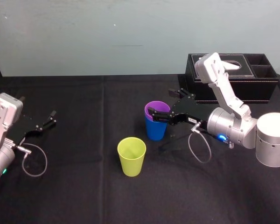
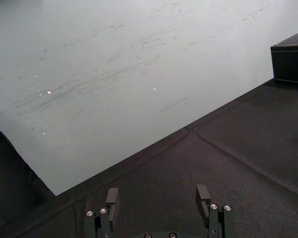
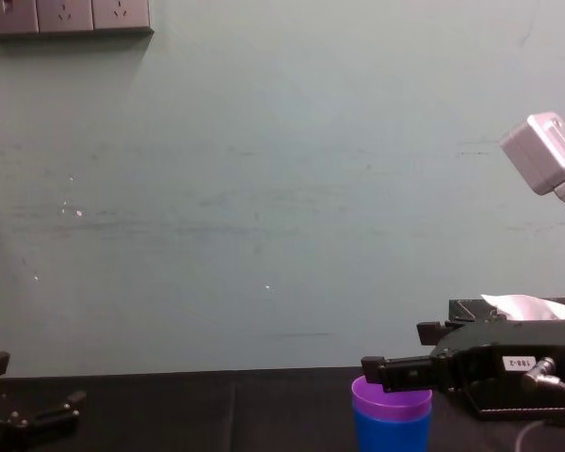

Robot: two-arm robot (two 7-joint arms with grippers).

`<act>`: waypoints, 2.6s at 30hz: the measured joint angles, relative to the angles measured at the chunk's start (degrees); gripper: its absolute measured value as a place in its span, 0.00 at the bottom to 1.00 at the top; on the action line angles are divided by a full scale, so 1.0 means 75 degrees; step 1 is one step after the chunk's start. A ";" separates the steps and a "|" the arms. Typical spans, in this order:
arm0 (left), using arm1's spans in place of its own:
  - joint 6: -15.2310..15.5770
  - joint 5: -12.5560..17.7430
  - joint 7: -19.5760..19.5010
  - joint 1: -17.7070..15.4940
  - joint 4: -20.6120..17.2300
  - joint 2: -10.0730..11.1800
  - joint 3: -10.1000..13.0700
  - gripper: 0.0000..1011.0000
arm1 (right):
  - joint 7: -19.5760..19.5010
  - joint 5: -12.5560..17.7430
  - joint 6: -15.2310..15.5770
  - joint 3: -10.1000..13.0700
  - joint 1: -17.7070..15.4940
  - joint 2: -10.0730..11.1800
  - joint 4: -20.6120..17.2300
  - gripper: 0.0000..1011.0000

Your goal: Stack the three plastic cups sequentially using one hand.

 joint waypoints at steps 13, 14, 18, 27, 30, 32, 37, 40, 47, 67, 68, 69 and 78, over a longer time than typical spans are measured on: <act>0.0000 0.0000 0.0000 0.0000 0.0000 0.0000 0.0000 1.00 | 0.0067 0.0076 -0.0094 0.0128 -0.0255 0.0224 -0.0430 0.99; 0.0000 0.0000 0.0000 0.0000 0.0000 0.0000 0.0000 1.00 | 0.0086 0.0105 -0.0113 0.0165 -0.0344 0.0301 -0.0557 0.99; 0.0000 -0.0001 0.0000 0.0000 0.0000 0.0000 0.0000 1.00 | 0.0159 0.0228 -0.0159 0.0271 -0.0592 0.0493 -0.0875 0.99; 0.0000 0.0000 0.0000 0.0000 0.0000 0.0000 0.0000 1.00 | 0.0349 0.0489 -0.0344 0.0401 -0.1267 0.0972 -0.1558 0.99; 0.0000 0.0000 0.0000 0.0000 0.0000 0.0000 0.0000 1.00 | 0.0399 0.0552 -0.0421 0.0405 -0.1519 0.1124 -0.1723 0.99; 0.0000 0.0000 0.0000 0.0000 0.0000 0.0000 0.0000 1.00 | 0.0428 0.0570 -0.0479 0.0380 -0.1664 0.1210 -0.1788 0.99; 0.0000 0.0000 0.0000 0.0000 0.0000 0.0000 0.0000 1.00 | 0.0469 0.0570 -0.0570 0.0276 -0.1877 0.1310 -0.1819 0.99; 0.0000 0.0000 0.0000 0.0000 0.0000 0.0000 0.0001 1.00 | 0.0487 0.0564 -0.0601 0.0223 -0.1938 0.1325 -0.1816 0.99; 0.0000 0.0000 0.0000 0.0000 0.0000 0.0000 0.0000 1.00 | 0.0547 0.0525 -0.0652 0.0058 -0.2005 0.1303 -0.1712 0.99; 0.0000 0.0000 0.0000 0.0000 0.0000 0.0000 0.0001 1.00 | 0.0612 0.0367 -0.0604 -0.0337 -0.1762 0.0937 -0.1171 0.99; 0.0000 0.0000 0.0000 0.0000 0.0000 0.0000 0.0000 1.00 | 0.0616 0.0365 -0.0597 -0.0350 -0.1752 0.0926 -0.1153 0.99; 0.0000 0.0000 0.0000 0.0000 0.0000 0.0000 0.0000 1.00 | 0.0622 0.0359 -0.0590 -0.0371 -0.1732 0.0905 -0.1123 0.99; 0.0000 0.0000 0.0000 0.0000 0.0000 0.0000 0.0000 1.00 | 0.0664 0.0306 -0.0559 -0.0485 -0.1604 0.0798 -0.0979 0.99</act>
